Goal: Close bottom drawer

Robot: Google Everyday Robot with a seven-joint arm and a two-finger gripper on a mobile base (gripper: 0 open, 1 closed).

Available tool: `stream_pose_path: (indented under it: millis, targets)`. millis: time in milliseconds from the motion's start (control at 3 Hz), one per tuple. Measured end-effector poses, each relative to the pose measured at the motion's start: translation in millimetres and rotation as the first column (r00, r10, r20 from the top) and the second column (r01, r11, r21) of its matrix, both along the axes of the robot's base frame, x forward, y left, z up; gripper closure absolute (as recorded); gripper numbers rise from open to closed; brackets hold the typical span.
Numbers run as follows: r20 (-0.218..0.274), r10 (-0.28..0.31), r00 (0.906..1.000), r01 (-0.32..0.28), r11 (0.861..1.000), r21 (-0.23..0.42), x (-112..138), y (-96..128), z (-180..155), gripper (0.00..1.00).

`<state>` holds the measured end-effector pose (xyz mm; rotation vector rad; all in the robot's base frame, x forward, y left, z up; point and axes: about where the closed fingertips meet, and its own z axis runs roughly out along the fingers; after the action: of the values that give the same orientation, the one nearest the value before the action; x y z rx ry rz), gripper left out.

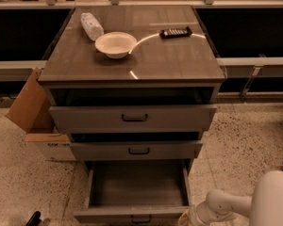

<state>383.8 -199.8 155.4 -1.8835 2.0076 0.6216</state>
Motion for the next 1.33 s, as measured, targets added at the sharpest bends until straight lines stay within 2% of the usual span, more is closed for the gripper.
stream_pose_path:
  millis: [333,667,1333]
  targets:
    - [0.048,-0.024,0.9985,0.024,1.0,0.004,19,2,-8,1.0]
    - [0.048,-0.024,0.9985,0.024,1.0,0.004,19,2,-8,1.0]
    - [0.139,-0.057,0.9887,0.055,0.998,0.02,62,4,-18,1.0]
